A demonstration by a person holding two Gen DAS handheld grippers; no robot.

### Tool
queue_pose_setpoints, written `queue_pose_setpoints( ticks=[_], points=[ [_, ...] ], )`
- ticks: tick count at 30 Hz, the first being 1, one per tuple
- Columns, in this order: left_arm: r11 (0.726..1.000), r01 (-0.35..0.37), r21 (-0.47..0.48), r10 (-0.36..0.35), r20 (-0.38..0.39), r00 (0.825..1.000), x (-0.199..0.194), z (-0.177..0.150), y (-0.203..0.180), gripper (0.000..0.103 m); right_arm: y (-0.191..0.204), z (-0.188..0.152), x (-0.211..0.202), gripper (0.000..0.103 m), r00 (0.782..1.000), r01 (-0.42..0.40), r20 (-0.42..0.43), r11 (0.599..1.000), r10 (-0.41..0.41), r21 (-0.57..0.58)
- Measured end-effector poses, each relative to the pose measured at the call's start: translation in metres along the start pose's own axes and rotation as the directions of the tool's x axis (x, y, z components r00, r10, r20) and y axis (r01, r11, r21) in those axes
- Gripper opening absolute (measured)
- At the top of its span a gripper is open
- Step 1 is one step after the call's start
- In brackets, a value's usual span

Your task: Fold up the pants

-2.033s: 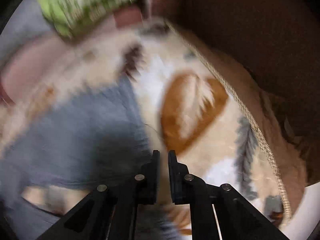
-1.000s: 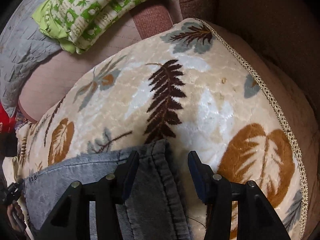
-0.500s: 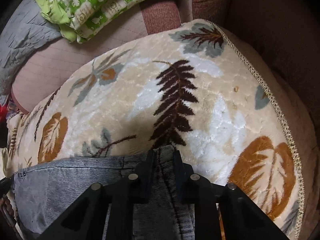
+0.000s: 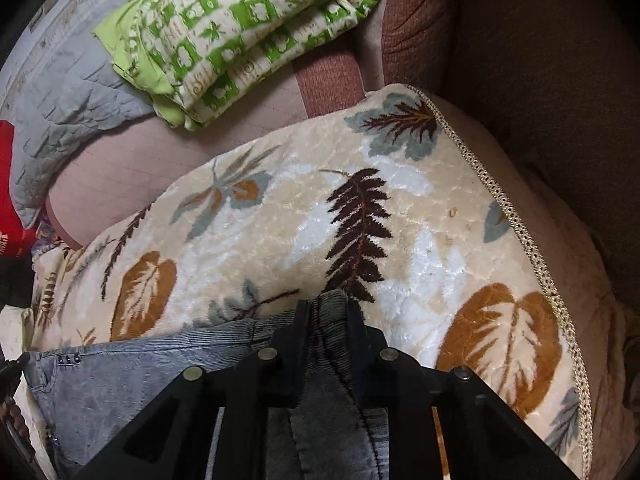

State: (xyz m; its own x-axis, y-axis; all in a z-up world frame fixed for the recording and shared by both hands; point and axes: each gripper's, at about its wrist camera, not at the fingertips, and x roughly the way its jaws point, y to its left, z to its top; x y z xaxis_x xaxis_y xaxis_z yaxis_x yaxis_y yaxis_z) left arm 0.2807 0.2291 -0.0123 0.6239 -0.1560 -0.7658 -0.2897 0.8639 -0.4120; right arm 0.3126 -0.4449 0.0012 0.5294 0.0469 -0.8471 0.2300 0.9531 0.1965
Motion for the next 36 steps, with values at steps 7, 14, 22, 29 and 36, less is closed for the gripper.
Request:
queue_pose_setpoints(
  ticks=[7,14,22,29,36],
  points=[
    [0.998,0.063,0.000,-0.063,0.038,0.997,-0.035,-0.003,-0.004,0.002,0.005,0.000,-0.023,0.018,0.999,-0.012,0.031,1.000,0.012,0.005],
    [0.990,0.140,0.009,-0.140,0.092,0.986,-0.098,-0.019,-0.004,0.002,0.005,-0.007,-0.077,0.018,0.993,-0.056,0.102,0.998,0.055,0.016],
    [0.976,0.192,0.101,-0.206,0.151,0.967,-0.218,-0.099,0.010,0.003,-0.022,-0.083,-0.191,0.018,0.969,-0.153,0.195,0.988,0.154,-0.020],
    [0.986,0.120,0.115,-0.115,-0.048,0.992,-0.221,-0.188,0.082,0.005,-0.073,-0.233,-0.178,0.021,0.976,-0.212,-0.063,0.976,0.209,-0.045],
    [0.996,0.003,0.084,-0.003,0.005,1.000,-0.237,-0.182,0.090,0.040,-0.120,-0.279,-0.180,0.065,0.984,-0.157,-0.073,0.982,0.165,0.104]
  ],
)
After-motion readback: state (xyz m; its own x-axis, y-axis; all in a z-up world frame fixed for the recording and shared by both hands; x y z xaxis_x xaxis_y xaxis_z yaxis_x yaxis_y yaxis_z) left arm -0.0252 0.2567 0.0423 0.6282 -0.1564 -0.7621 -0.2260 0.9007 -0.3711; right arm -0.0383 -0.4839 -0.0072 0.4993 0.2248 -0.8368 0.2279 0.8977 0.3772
